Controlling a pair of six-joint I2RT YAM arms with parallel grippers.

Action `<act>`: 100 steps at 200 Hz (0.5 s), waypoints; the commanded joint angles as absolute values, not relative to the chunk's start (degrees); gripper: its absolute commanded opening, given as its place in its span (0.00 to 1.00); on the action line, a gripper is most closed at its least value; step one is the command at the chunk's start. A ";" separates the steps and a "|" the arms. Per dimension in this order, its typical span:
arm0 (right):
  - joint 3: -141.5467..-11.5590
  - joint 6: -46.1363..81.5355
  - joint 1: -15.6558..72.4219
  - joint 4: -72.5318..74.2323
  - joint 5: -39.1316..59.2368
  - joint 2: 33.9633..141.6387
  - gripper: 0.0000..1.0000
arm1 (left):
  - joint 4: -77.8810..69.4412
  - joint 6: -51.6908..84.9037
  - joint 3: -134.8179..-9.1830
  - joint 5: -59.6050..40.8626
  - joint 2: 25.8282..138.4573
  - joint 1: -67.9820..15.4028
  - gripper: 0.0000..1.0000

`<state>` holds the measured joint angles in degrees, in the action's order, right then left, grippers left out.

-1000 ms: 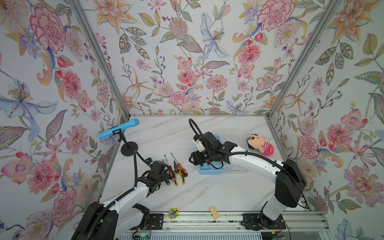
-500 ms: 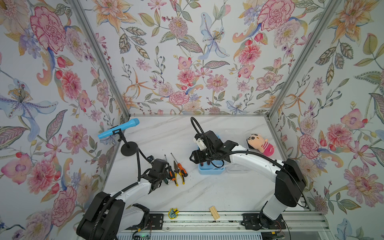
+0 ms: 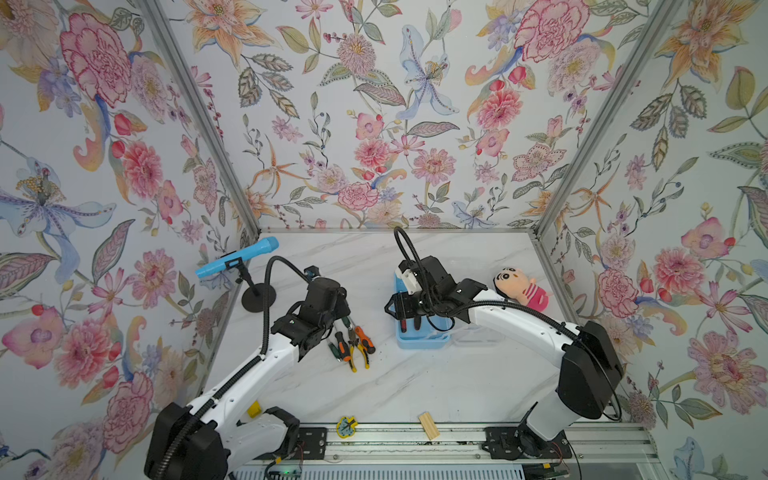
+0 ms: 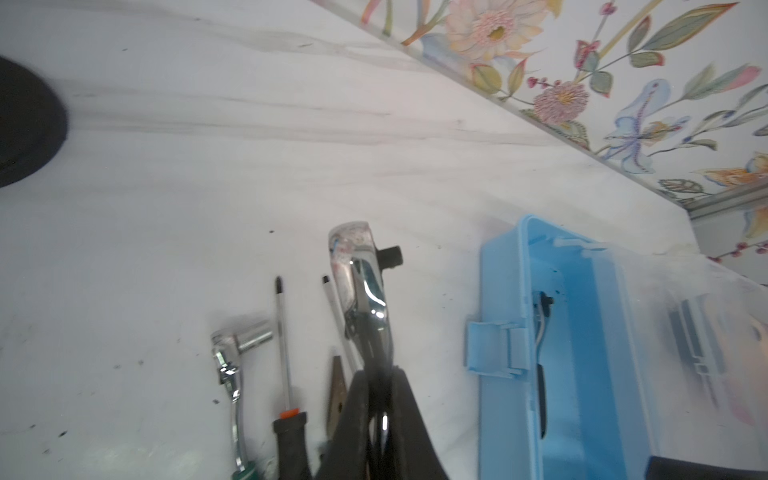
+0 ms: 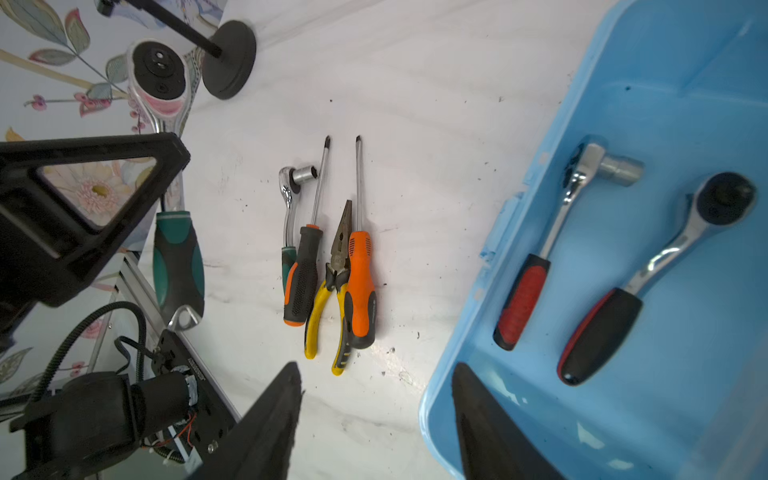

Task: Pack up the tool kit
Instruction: 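Place the green-handled ratchet into the blue box with left gripper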

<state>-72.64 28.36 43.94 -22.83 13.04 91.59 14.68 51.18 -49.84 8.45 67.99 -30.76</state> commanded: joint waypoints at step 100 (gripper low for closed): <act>-56.79 34.50 30.98 -18.72 8.34 71.69 0.58 | 0.01 47.17 -76.36 -0.56 111.52 -42.54 0.00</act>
